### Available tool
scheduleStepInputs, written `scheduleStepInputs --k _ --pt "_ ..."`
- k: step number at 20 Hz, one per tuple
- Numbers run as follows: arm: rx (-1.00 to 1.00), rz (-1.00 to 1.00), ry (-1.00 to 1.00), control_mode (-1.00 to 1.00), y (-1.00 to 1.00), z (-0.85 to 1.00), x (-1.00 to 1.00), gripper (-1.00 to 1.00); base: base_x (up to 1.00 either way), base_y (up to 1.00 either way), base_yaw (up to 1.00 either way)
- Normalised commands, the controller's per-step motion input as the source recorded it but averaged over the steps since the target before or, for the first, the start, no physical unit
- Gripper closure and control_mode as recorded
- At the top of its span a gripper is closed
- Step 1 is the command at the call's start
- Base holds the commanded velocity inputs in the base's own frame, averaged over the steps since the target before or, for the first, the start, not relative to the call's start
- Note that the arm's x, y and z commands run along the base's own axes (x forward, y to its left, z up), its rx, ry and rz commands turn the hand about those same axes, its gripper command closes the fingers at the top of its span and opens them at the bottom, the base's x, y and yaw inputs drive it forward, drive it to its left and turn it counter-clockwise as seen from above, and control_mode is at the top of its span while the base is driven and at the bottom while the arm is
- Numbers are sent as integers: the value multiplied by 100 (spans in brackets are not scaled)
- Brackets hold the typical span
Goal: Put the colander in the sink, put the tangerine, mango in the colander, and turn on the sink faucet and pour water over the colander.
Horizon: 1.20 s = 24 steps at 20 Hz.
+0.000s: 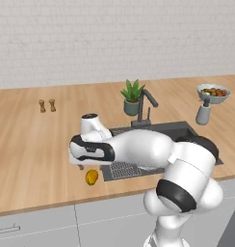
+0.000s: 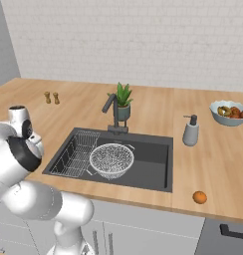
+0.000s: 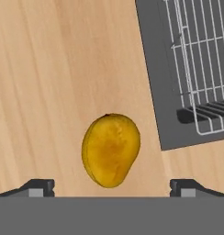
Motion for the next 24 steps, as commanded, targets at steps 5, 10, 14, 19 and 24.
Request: scheduleStepInputs --k 5,10,14,19,24 --pt "-3 0 2 -100 3 -34 16 -100 0 0 0" --pt "-2 0 0 -100 0 -39 0 -100 0 0 0" --pt "-1 0 0 -100 0 -40 0 -100 0 0 0" --pt "-3 -1 0 -100 -3 -51 -13 -100 0 0 0" --pt "-2 -4 0 -100 0 -53 -23 -100 0 0 0"
